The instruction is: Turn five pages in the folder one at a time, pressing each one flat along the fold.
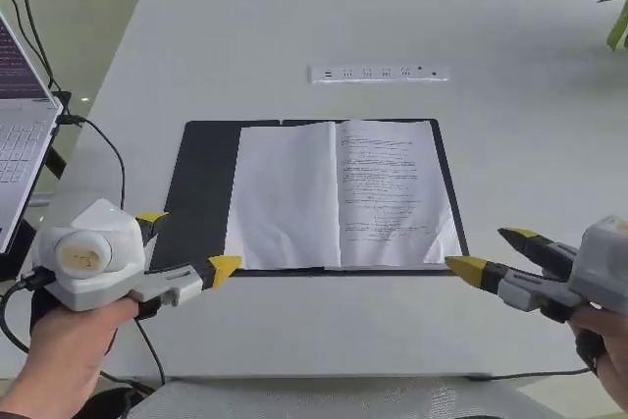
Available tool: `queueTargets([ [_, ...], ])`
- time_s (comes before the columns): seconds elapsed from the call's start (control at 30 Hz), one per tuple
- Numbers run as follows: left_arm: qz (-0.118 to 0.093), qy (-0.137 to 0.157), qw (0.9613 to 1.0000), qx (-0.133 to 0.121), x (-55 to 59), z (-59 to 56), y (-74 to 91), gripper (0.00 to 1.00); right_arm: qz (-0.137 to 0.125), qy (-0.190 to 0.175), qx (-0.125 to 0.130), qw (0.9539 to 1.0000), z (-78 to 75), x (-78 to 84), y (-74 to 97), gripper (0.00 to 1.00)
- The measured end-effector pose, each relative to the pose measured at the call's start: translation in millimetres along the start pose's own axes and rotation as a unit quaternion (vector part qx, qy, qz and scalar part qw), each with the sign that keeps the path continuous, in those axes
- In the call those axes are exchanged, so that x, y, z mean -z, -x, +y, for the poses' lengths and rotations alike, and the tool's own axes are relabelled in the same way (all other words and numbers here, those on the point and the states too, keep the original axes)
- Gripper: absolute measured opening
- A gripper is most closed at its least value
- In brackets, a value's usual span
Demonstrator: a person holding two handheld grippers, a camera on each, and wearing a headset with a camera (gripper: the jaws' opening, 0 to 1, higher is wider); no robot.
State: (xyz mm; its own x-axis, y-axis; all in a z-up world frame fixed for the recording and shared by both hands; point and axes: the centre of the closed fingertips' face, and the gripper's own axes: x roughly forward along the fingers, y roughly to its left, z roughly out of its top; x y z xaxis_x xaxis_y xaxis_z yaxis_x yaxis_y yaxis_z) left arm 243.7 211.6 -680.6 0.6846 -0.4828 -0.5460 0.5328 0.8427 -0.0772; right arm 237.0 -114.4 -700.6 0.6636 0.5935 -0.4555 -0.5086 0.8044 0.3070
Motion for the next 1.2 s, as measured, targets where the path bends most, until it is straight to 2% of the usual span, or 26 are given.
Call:
queueTargets([
  [0.23, 0.005, -0.004, 1.0, 0.006, -3.3, -3.3, -7.9, 0.73, 0.0, -0.006, 0.002, 1.0, -0.7, 3.4, 3.7, 0.69],
  [0.37, 0.006, -0.009, 0.9999, 0.012, -9.0, -7.1, -15.6, 0.72, -0.003, -0.015, 0.006, 0.9999, -3.6, 5.3, 6.4, 0.69],
  [0.47, 0.006, -0.015, 0.9997, 0.02, -14.5, -12.6, -21.7, 0.72, 0.005, -0.016, 0.014, 0.9998, -8.5, 11.4, 7.0, 0.7],
  [0.63, 0.009, -0.017, 0.9992, 0.035, -17.8, -26.3, -37.1, 0.72, -0.002, -0.033, 0.019, 0.9993, -11.5, 10.7, 11.8, 0.7],
  [0.77, 0.011, -0.026, 0.9977, 0.062, -23.6, -48.9, -52.9, 0.71, 0.001, -0.033, 0.023, 0.9992, -11.6, 13.6, 16.7, 0.7],
  [0.9, 0.018, -0.032, 0.9962, 0.079, -26.1, -63.2, -67.3, 0.7, -0.011, -0.046, 0.026, 0.9985, -16.3, 11.9, 22.4, 0.7],
  [1.03, 0.018, -0.032, 0.9946, 0.097, -31.5, -73.8, -78.7, 0.7, -0.012, -0.049, 0.029, 0.9983, -17.1, 14.5, 25.6, 0.69],
  [1.2, 0.022, -0.054, 0.9914, 0.117, -43.8, -83.6, -98.2, 0.69, -0.014, -0.054, 0.029, 0.998, -15.8, 16.9, 27.4, 0.7],
])
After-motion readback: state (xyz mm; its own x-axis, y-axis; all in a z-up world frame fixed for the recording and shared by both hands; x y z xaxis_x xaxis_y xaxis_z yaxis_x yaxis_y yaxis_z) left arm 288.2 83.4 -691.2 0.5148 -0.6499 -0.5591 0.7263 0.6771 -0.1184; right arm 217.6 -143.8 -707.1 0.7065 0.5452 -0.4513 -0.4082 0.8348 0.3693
